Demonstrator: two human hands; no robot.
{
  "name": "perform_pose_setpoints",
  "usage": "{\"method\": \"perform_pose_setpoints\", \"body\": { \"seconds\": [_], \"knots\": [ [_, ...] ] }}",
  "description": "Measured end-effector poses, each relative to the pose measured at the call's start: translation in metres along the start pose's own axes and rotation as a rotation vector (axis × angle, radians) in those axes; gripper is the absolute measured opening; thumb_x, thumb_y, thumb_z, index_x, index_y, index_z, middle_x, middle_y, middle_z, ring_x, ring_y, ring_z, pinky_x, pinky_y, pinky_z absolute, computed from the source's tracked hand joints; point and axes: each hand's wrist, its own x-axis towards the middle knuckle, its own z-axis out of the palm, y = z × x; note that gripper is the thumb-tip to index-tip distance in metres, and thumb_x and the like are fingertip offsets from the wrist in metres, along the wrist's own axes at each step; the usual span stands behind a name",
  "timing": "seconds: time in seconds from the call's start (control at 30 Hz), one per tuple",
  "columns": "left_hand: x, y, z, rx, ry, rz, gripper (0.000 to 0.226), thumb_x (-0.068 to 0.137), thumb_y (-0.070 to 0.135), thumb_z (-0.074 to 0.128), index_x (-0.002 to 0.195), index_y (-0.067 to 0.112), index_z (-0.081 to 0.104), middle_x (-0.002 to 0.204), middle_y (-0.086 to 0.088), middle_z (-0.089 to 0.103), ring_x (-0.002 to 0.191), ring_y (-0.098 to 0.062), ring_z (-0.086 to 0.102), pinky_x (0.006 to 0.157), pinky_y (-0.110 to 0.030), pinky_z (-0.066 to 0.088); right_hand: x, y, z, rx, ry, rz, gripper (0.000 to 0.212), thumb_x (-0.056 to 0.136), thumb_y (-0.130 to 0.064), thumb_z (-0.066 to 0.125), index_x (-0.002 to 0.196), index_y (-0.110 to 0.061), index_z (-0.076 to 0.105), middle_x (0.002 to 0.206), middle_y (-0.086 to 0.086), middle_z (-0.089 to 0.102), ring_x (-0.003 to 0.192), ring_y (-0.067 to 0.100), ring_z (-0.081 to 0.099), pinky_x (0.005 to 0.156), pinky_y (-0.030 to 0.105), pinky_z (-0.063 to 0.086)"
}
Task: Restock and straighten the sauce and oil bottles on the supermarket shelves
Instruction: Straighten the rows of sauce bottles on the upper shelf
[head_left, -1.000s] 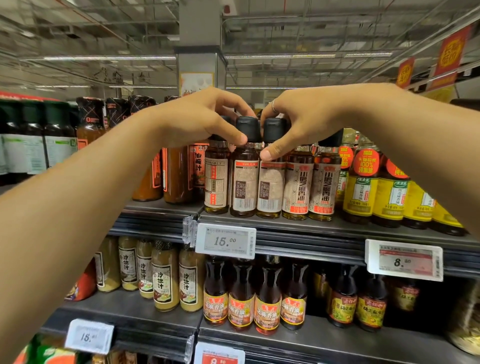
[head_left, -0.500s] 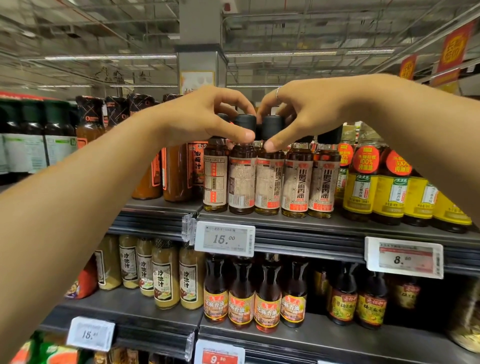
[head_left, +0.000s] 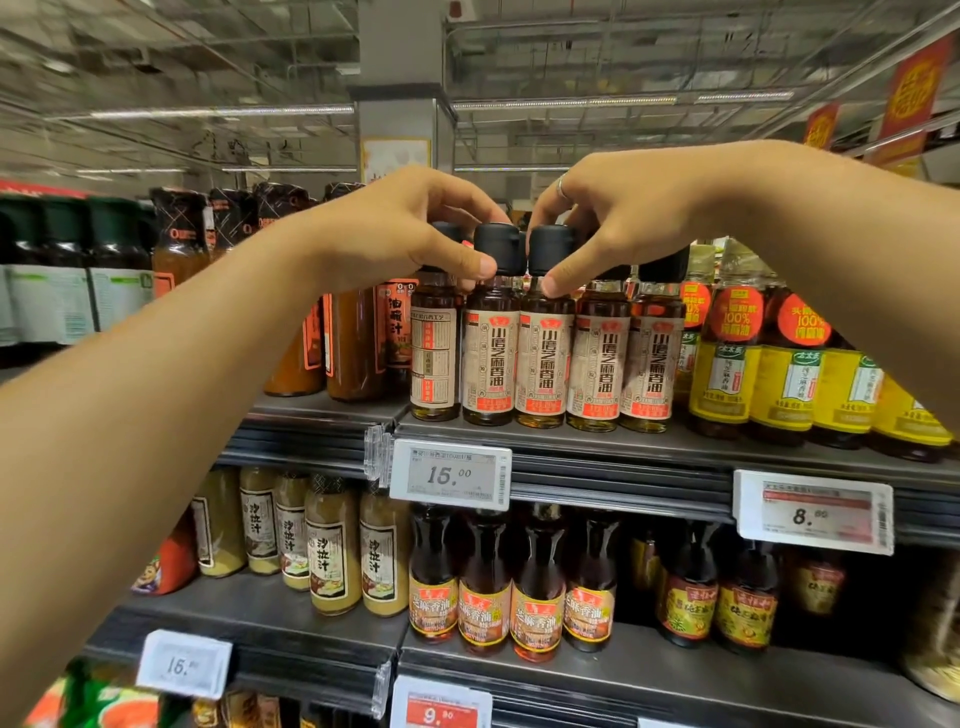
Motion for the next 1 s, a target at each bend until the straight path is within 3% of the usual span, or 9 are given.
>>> {"method": "perform_pose_setpoints", "body": {
  "seconds": [0.07, 0.2, 0.33, 0.47, 0.57, 0.7, 0.83, 0.9, 1.0],
  "knots": [
    [-0.002, 0.001, 0.001, 0.005, -0.005, 0.006, 0.038, 0.085, 0.007, 0.078, 0.120, 0.014, 0.069, 0.112, -0.008, 0.074, 0.103, -0.037, 0.068, 0.080, -0.022, 0.057, 0.000, 0.001, 0.000, 0.001, 0.000, 0.001, 0.038, 0.075, -0.056, 0.081, 0.104, -0.037, 0.067, 0.084, -0.015, 0.076, 0.070, -0.002, 0.068, 0.071, 0.027, 0.048],
    [-0.009, 0.010, -0.001, 0.092, 0.027, -0.050, 0.049, 0.080, 0.024, 0.082, 0.126, 0.027, 0.066, 0.117, -0.002, 0.071, 0.107, -0.016, 0.069, 0.080, -0.018, 0.056, 0.000, 0.002, 0.000, 0.009, -0.013, -0.007, 0.041, 0.074, -0.058, 0.081, 0.106, -0.038, 0.066, 0.085, -0.017, 0.076, 0.071, -0.003, 0.068, 0.075, 0.028, 0.051],
    [-0.021, 0.020, -0.015, 0.300, 0.024, -0.119, 0.058, 0.072, 0.046, 0.083, 0.126, 0.035, 0.064, 0.122, 0.008, 0.070, 0.106, -0.006, 0.069, 0.086, -0.024, 0.058, 0.001, 0.003, -0.002, 0.011, -0.022, -0.014, 0.069, 0.064, -0.070, 0.077, 0.124, -0.040, 0.060, 0.104, -0.013, 0.073, 0.088, 0.003, 0.070, 0.091, 0.033, 0.053],
    [-0.027, 0.024, -0.019, 0.303, -0.042, -0.157, 0.044, 0.084, 0.020, 0.081, 0.125, 0.026, 0.064, 0.110, 0.002, 0.076, 0.098, -0.014, 0.074, 0.083, -0.028, 0.061, 0.002, 0.004, -0.001, 0.052, -0.056, -0.040, 0.049, 0.073, -0.056, 0.082, 0.115, -0.043, 0.060, 0.094, -0.014, 0.078, 0.081, 0.005, 0.073, 0.085, 0.033, 0.054],
    [-0.028, 0.026, -0.016, 0.382, -0.005, -0.150, 0.036, 0.084, 0.031, 0.080, 0.117, 0.023, 0.068, 0.099, 0.001, 0.078, 0.089, -0.017, 0.075, 0.081, -0.031, 0.061, 0.004, 0.006, 0.002, 0.047, -0.036, -0.048, 0.045, 0.075, -0.053, 0.082, 0.114, -0.043, 0.062, 0.092, -0.022, 0.076, 0.079, 0.002, 0.072, 0.081, 0.030, 0.054],
    [-0.028, 0.025, -0.011, 0.429, 0.060, -0.132, 0.043, 0.077, 0.051, 0.079, 0.111, 0.026, 0.068, 0.093, 0.004, 0.077, 0.080, -0.012, 0.075, 0.067, -0.020, 0.059, 0.006, 0.006, 0.003, 0.050, -0.030, -0.052, 0.044, 0.073, -0.055, 0.082, 0.110, -0.044, 0.062, 0.093, -0.024, 0.075, 0.079, 0.002, 0.071, 0.079, 0.030, 0.054],
    [-0.034, 0.022, -0.014, 0.289, -0.027, -0.136, 0.050, 0.080, 0.029, 0.084, 0.125, 0.030, 0.064, 0.109, 0.007, 0.075, 0.098, -0.009, 0.073, 0.076, -0.015, 0.056, 0.005, 0.007, 0.003, 0.063, -0.043, -0.064, 0.039, 0.075, -0.054, 0.082, 0.108, -0.046, 0.063, 0.093, -0.020, 0.076, 0.079, 0.003, 0.072, 0.078, 0.031, 0.053],
    [-0.034, 0.021, -0.017, 0.326, -0.055, -0.138, 0.054, 0.079, 0.017, 0.085, 0.126, 0.031, 0.062, 0.111, 0.007, 0.075, 0.100, -0.008, 0.072, 0.076, -0.021, 0.059, 0.006, 0.007, 0.003, 0.059, -0.043, -0.064, 0.037, 0.075, -0.054, 0.081, 0.107, -0.047, 0.063, 0.093, -0.020, 0.076, 0.078, 0.003, 0.072, 0.078, 0.032, 0.053],
    [-0.028, 0.022, -0.018, 0.437, -0.031, -0.173, 0.056, 0.074, 0.030, 0.088, 0.123, 0.033, 0.062, 0.105, 0.008, 0.076, 0.094, -0.008, 0.074, 0.081, -0.027, 0.054, 0.006, 0.007, 0.003, 0.052, -0.042, -0.061, 0.039, 0.074, -0.056, 0.081, 0.107, -0.048, 0.062, 0.093, -0.021, 0.076, 0.078, 0.003, 0.072, 0.076, 0.032, 0.053]
  ]
}}
